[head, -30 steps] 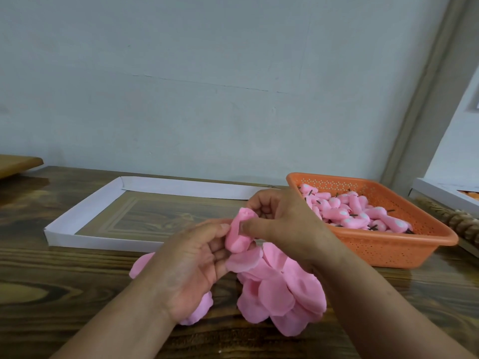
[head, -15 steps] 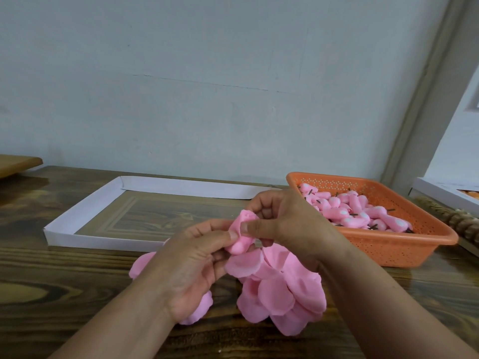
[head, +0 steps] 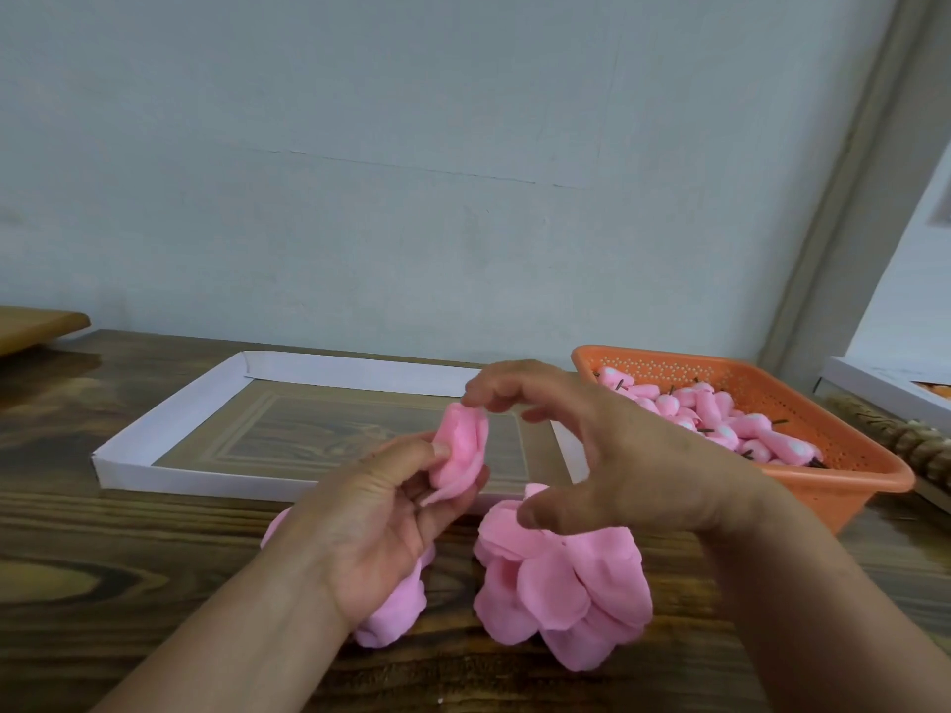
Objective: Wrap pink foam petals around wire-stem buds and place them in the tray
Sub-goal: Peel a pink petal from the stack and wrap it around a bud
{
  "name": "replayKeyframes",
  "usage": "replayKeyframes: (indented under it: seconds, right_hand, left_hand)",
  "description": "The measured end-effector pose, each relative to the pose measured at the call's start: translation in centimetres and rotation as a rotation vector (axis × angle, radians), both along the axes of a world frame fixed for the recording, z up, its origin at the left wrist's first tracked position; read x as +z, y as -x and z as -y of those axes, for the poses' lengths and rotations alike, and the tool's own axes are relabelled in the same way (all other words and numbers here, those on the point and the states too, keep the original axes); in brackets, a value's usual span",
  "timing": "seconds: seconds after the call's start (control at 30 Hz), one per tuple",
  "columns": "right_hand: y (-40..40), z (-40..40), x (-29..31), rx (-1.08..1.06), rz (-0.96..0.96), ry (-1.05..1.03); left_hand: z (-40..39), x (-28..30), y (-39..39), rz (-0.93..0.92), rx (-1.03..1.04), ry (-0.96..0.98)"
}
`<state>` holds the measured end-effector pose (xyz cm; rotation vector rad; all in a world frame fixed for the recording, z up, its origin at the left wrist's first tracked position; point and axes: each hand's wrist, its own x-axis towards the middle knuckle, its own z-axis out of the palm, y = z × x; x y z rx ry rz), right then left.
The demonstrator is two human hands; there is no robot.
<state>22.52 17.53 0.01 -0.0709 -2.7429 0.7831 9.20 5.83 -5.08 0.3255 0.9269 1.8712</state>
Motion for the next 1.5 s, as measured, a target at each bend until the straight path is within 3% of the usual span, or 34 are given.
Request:
replayKeyframes:
  seconds: [0.2,0.33,0.5,0.73,1.13,1.27,1.5]
  right_hand:
    - [0.5,1.6,-0.4,-0.017,-0.016,-0.179]
    - [1.7,2.5,-0.8,-0.042,-0.093,-0.182]
    - [1.9,2.2,-1.1,-0.209,-0.245,-0.188]
    - [2.0,2.1,-1.3,-0.237,-0.306,-0.113]
    - [1.9,1.9,-1.1,-0.245,-0.305,-0.033]
    - [2.0,1.7,-1.3,-0.249,-0.287,-0.04]
    - [1.7,0.5,-1.3,-0.136,-0.21,0.157]
  left_hand:
    - [0.2,-0.1,0.0,-0.03,-0.022,-0.011]
    - [0.1,-0.4,0.1,-0.093,-0.027,-0.021]
    - [0.0,-0.5,0.1,-0.044,-0.054,-0.076]
    - [0.1,-0.3,-0.2,-0.064,-0.078,-0.09]
    - [0.4,-0.4,-0.2,-0.281,-0.016,-0.124]
    - [0.2,-0.6,-0.3,-0.221,0.024,-0.103]
    - [0.0,-0.3,0.0,-0.147,0.026,-0.101]
